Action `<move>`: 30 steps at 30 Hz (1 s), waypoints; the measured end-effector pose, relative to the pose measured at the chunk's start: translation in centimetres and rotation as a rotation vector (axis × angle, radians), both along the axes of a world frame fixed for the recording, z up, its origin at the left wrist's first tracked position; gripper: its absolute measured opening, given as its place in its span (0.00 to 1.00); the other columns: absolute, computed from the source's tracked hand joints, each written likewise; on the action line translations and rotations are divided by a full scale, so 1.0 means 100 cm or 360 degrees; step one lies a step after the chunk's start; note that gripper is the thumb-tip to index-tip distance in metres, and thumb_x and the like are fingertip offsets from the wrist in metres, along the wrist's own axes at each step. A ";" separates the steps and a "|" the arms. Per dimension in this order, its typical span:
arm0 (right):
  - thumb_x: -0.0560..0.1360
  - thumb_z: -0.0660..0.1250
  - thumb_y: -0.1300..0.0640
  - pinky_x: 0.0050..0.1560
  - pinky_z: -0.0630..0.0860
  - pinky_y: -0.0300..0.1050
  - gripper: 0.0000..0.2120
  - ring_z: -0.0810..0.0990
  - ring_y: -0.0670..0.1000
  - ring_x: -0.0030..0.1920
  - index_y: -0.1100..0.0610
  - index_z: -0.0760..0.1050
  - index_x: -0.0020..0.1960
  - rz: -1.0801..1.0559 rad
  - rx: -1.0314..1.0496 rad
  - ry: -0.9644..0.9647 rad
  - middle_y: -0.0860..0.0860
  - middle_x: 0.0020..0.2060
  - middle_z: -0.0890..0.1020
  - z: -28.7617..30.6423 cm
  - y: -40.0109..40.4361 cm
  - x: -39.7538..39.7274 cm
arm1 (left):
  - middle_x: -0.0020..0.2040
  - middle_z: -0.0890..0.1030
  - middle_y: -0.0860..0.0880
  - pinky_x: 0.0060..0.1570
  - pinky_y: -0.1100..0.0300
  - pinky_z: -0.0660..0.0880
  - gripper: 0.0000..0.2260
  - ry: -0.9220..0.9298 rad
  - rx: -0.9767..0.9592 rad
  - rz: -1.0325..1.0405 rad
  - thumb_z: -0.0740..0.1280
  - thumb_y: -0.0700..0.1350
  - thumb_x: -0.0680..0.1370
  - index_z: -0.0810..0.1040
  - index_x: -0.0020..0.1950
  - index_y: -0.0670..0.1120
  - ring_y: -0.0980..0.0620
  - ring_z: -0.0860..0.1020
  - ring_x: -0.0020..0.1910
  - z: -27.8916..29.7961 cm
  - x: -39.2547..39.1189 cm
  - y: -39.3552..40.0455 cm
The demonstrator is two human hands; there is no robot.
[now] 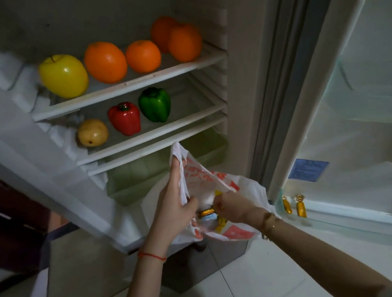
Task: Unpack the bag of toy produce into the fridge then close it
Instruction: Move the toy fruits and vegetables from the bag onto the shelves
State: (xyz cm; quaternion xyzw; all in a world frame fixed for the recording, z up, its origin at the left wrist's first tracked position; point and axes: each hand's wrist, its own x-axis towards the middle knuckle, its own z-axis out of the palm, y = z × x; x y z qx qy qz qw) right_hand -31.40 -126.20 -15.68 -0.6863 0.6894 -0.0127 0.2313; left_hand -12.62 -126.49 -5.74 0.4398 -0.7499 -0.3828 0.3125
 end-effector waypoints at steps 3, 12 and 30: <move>0.80 0.60 0.58 0.62 0.74 0.51 0.13 0.77 0.58 0.58 0.59 0.75 0.61 -0.0006 0.0094 -0.0073 0.58 0.58 0.78 -0.040 -0.015 -0.007 | 0.76 0.65 0.53 0.48 0.50 0.81 0.48 -0.0008 0.0022 -0.0015 0.67 0.37 0.74 0.38 0.70 0.76 0.38 0.80 0.53 -0.004 0.002 0.003; 0.58 0.82 0.44 0.33 0.81 0.49 0.33 0.82 0.59 0.42 0.59 0.72 0.53 0.0228 0.0017 0.0272 0.60 0.48 0.80 -0.109 -0.045 -0.021 | 0.75 0.64 0.57 0.55 0.50 0.80 0.45 -0.0014 0.0161 -0.0042 0.66 0.39 0.75 0.39 0.75 0.69 0.45 0.78 0.58 -0.013 0.012 -0.001; 0.68 0.77 0.54 0.52 0.82 0.49 0.16 0.83 0.54 0.49 0.53 0.79 0.54 0.0998 -0.0532 0.0595 0.54 0.49 0.83 -0.093 -0.055 -0.039 | 0.72 0.66 0.58 0.59 0.53 0.78 0.44 -0.0001 0.0227 -0.0036 0.67 0.38 0.76 0.40 0.78 0.64 0.60 0.74 0.64 -0.017 0.012 -0.018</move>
